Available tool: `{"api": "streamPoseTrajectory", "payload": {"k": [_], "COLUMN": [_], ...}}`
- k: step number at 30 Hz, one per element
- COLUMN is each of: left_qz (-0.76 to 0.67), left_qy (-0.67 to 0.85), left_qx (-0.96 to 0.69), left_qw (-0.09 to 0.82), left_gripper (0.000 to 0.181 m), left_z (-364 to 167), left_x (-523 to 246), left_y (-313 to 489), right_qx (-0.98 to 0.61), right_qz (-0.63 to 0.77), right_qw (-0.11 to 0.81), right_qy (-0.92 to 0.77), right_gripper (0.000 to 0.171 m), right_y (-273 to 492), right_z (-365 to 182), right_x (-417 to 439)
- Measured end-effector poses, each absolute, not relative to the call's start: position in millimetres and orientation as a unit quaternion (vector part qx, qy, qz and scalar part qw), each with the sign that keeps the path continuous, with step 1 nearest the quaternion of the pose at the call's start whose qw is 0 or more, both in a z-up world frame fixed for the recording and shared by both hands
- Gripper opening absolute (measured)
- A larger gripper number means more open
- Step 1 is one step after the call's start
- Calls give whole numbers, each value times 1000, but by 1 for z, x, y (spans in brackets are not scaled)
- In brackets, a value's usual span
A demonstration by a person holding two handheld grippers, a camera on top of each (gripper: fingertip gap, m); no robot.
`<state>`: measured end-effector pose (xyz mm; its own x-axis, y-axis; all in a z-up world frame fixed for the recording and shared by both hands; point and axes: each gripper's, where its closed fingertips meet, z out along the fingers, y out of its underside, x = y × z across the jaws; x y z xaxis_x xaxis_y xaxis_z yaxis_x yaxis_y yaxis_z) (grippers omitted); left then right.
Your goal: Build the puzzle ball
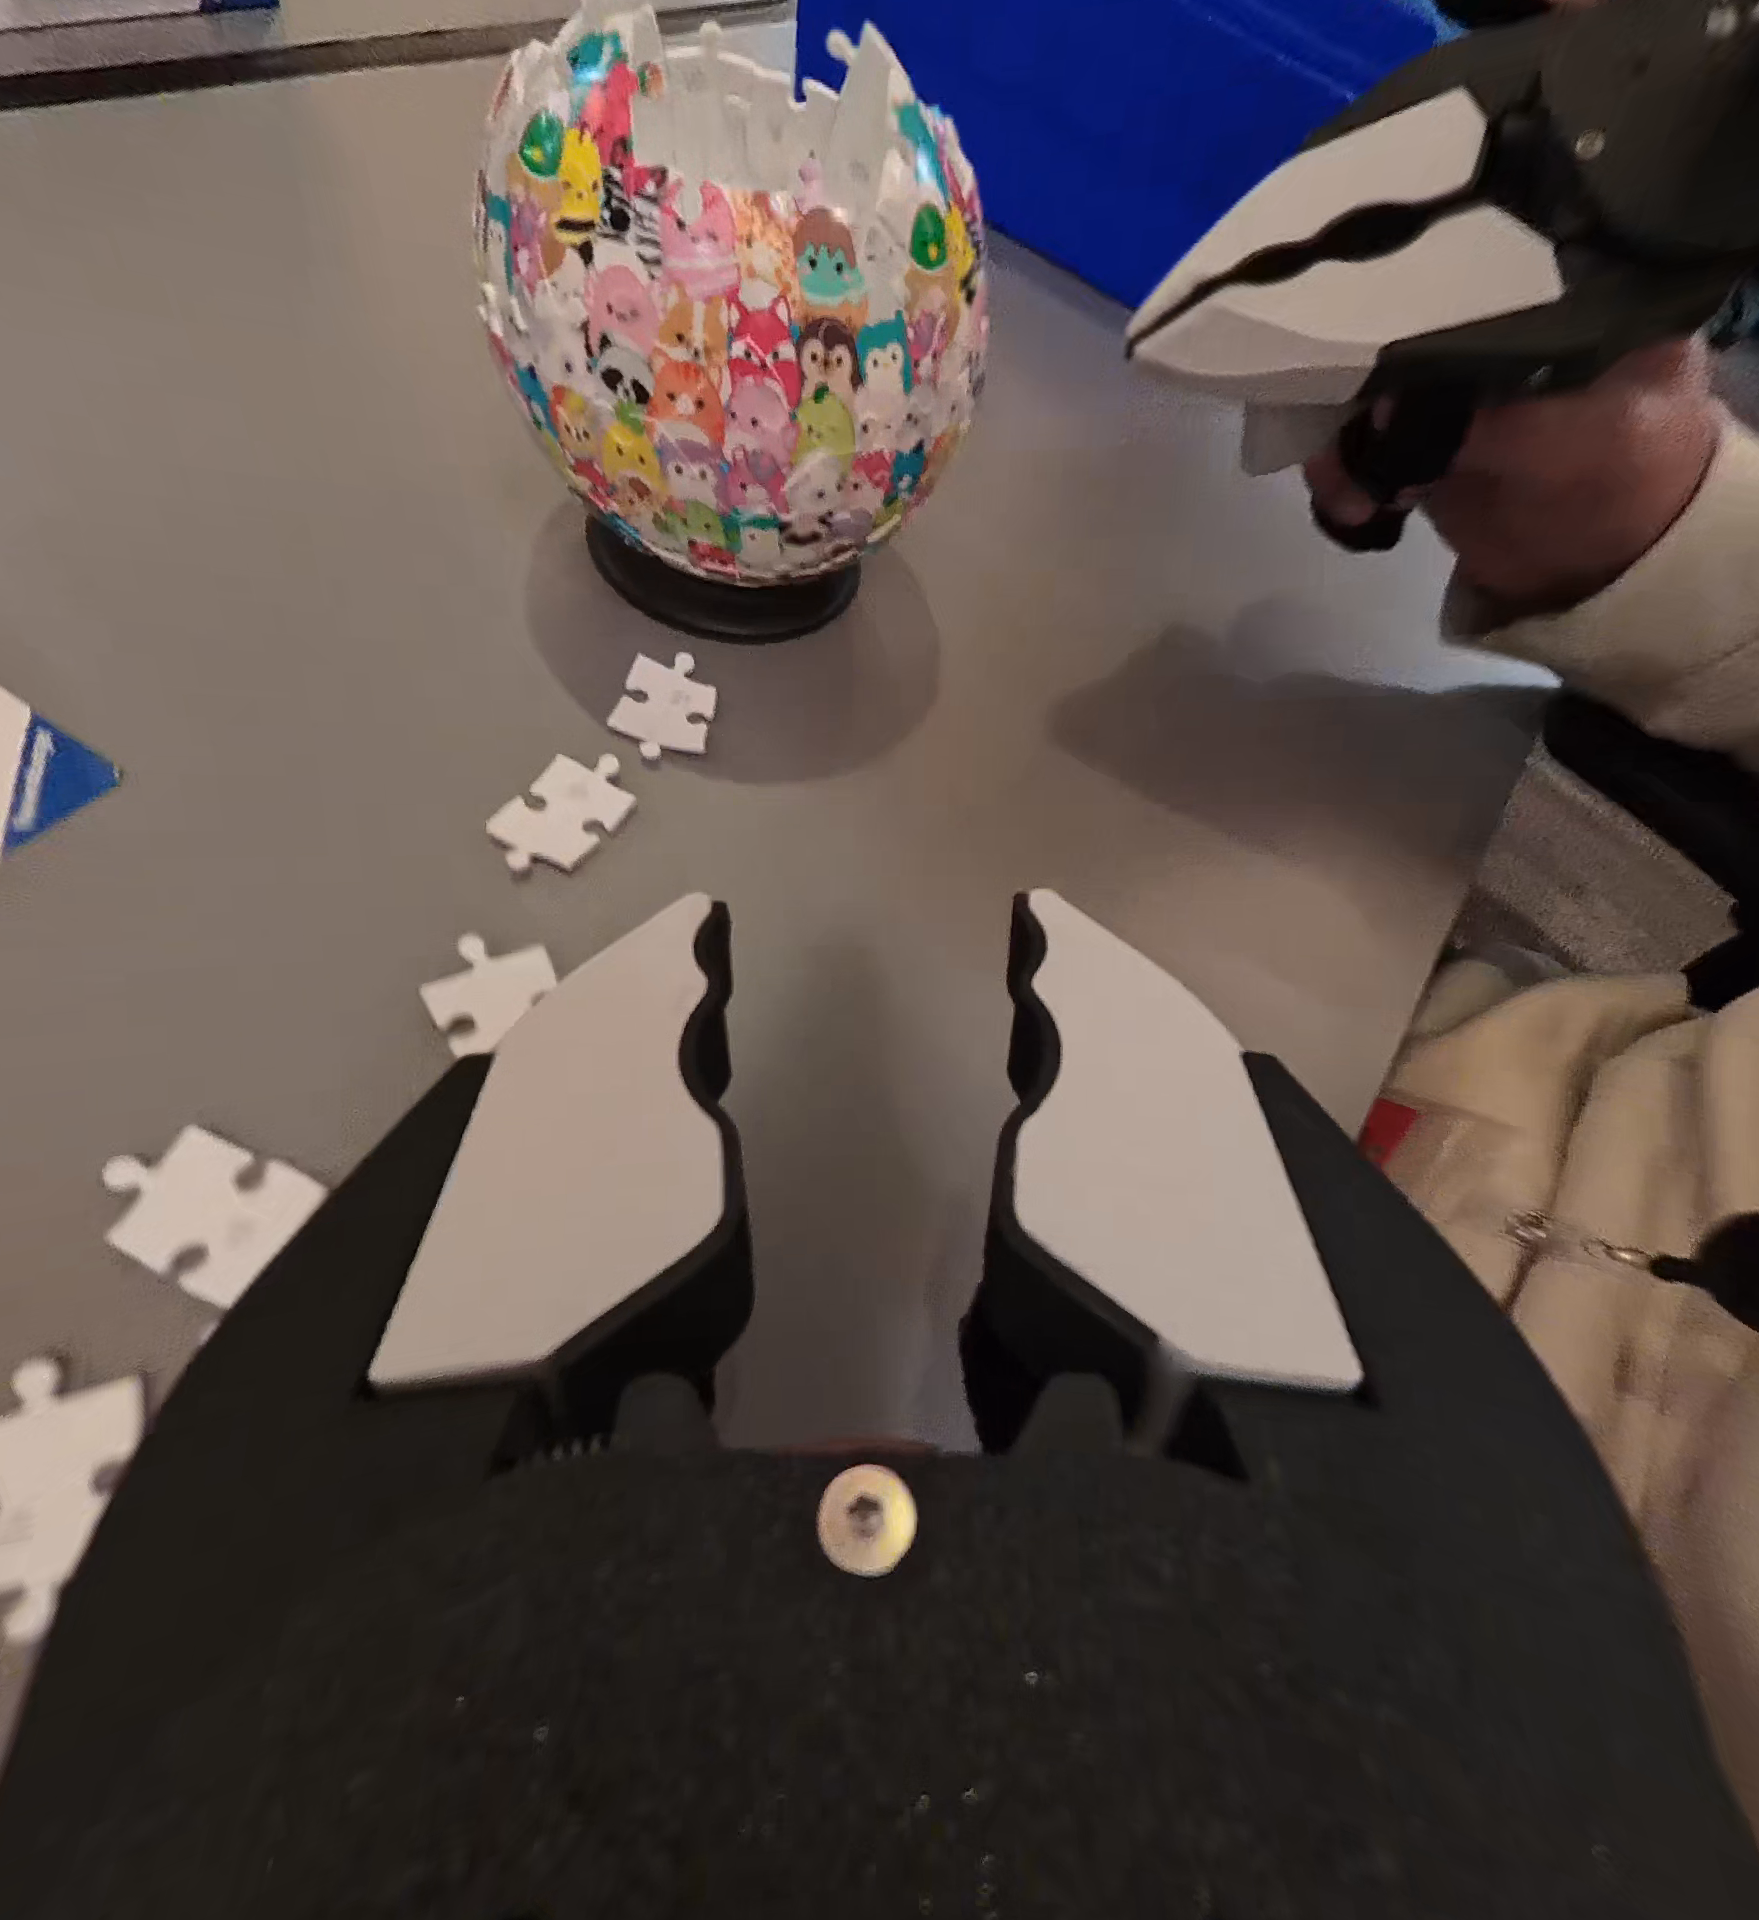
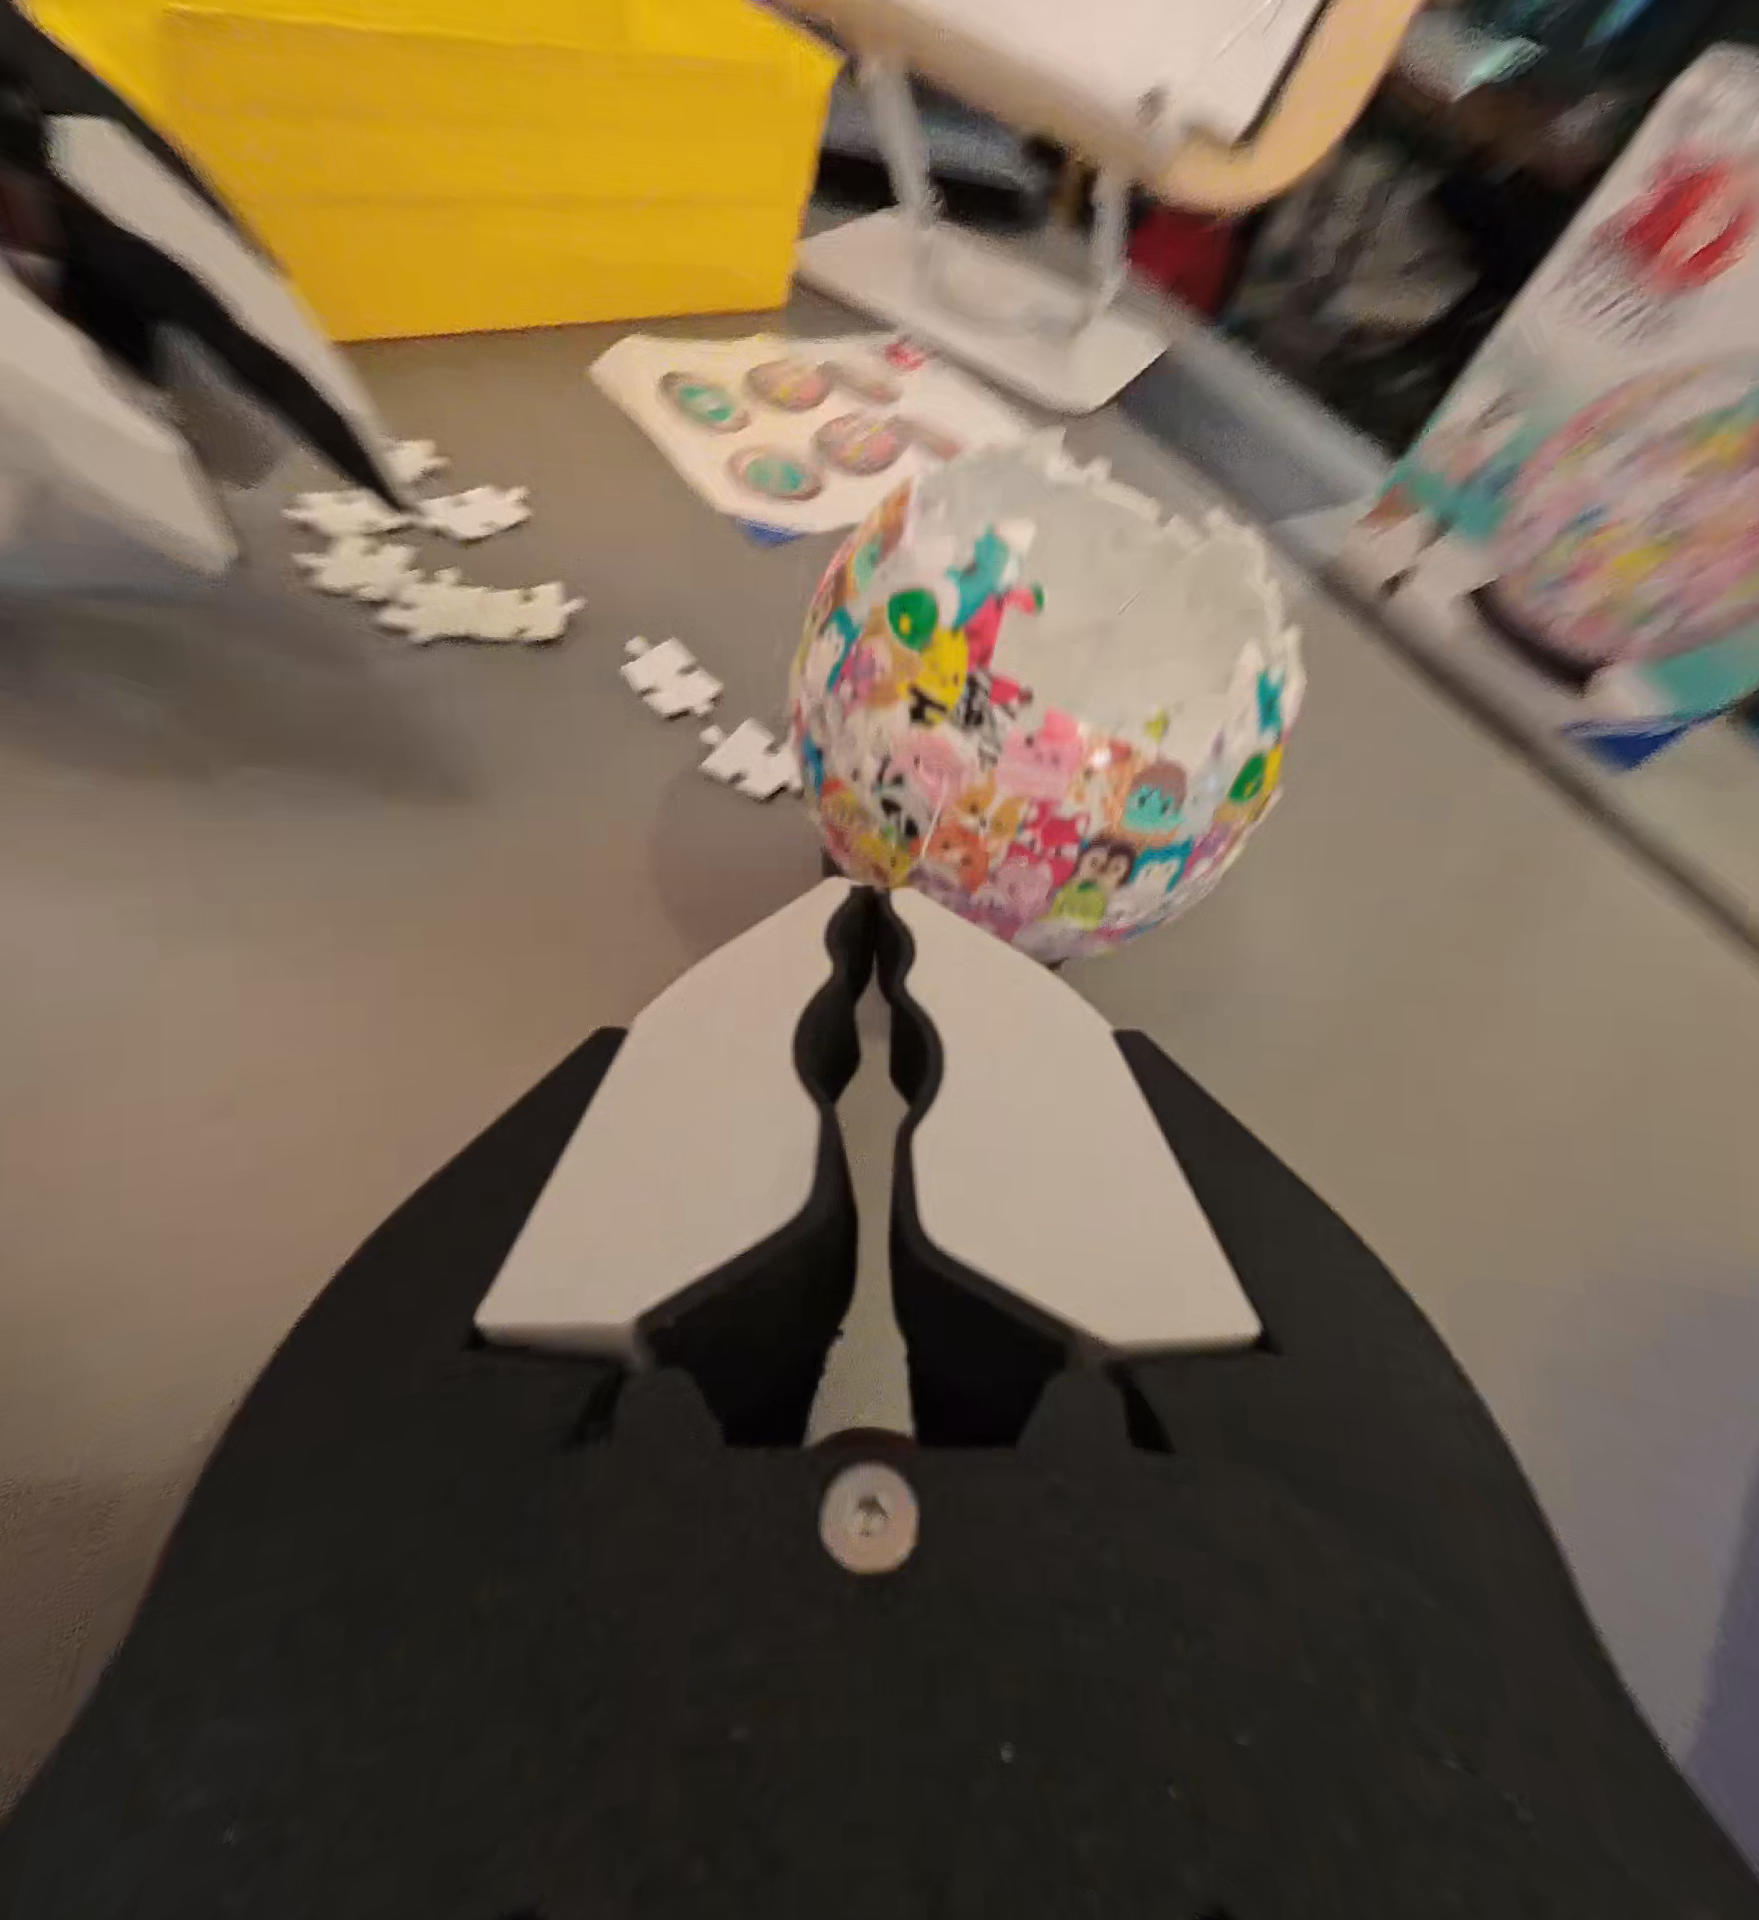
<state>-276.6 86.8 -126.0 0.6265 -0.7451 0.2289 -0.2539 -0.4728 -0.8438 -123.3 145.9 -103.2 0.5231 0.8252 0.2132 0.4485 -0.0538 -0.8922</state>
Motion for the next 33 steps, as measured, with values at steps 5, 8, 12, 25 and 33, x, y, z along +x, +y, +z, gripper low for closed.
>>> {"api": "streamPoseTrajectory", "payload": {"k": [5,8,12,25,33], "left_qz": [-260,-262,-297,-297,-295], "left_qy": [327,328,317,327,332], "left_qx": [-794,-784,-786,-783,-786], "left_qw": [442,457,441,437,431], "left_gripper": [43,43,43,44,45], "left_z": [-118,-113,-115,-118,-121], "left_x": [-288,-289,-286,-284,-282], "left_y": [80,83,82,84,83], "right_qx": [-638,-628,-659,-653,-660], "right_qz": [-37,-51,-51,-47,-38], "right_qw": [592,596,575,579,581], "right_qy": [-492,-497,-483,-486,-474], "right_gripper": [0,0,0,0,0], "right_y": [152,155,168,168,175], "right_z": [-98,-100,-111,-114,-112], "right_x": [-139,-150,-149,-151,-150]}}
